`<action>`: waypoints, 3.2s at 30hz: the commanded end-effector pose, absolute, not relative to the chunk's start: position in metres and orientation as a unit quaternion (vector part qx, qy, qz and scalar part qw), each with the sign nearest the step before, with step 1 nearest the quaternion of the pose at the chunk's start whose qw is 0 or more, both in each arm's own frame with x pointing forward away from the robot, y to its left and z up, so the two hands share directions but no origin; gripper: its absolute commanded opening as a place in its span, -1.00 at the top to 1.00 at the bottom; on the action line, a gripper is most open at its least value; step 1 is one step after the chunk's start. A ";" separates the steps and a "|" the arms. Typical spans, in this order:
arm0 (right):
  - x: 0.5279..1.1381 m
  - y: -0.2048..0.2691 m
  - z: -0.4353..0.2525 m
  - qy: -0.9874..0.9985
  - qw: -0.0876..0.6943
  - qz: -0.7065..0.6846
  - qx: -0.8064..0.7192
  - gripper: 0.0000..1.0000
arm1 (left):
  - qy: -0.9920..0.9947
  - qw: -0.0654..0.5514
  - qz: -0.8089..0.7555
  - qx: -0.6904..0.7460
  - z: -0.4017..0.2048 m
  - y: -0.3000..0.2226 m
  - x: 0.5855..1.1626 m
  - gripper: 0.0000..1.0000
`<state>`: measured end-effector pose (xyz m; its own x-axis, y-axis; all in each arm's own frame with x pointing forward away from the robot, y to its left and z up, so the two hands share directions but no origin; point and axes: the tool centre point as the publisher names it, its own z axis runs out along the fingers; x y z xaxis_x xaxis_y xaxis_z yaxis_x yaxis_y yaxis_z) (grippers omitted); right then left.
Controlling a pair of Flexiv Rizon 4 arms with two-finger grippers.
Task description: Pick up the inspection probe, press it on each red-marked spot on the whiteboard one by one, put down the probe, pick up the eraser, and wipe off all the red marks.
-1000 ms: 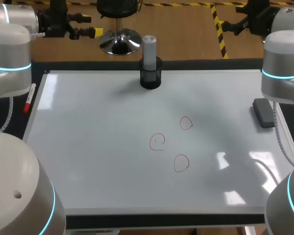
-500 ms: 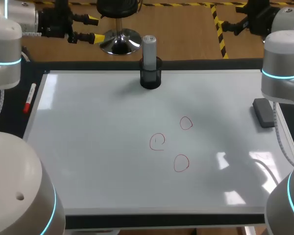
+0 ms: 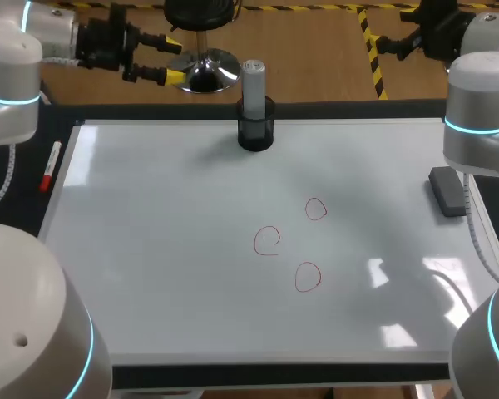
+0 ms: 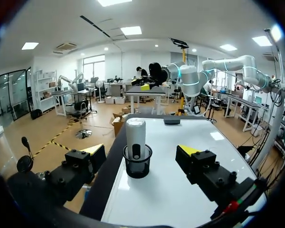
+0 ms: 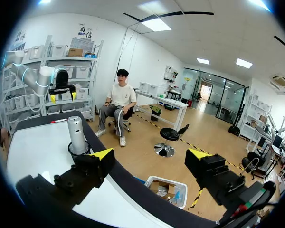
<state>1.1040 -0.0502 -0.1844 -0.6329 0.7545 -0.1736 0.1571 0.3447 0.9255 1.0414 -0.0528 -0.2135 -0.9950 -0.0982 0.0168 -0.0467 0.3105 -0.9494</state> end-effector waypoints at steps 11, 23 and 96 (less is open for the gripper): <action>1.104 -0.050 -0.184 0.761 0.306 0.488 0.300 -1.00 | 0.796 -0.051 -0.602 0.043 -0.231 -0.079 1.054 -1.00; 1.104 -0.050 -0.184 0.761 0.306 0.488 0.300 -1.00 | 0.793 -0.071 -0.604 0.044 -0.244 -0.105 1.062 -1.00; 1.104 -0.050 -0.184 0.761 0.306 0.488 0.300 -1.00 | 0.781 -0.069 -0.619 0.053 -0.319 -0.204 1.066 -1.00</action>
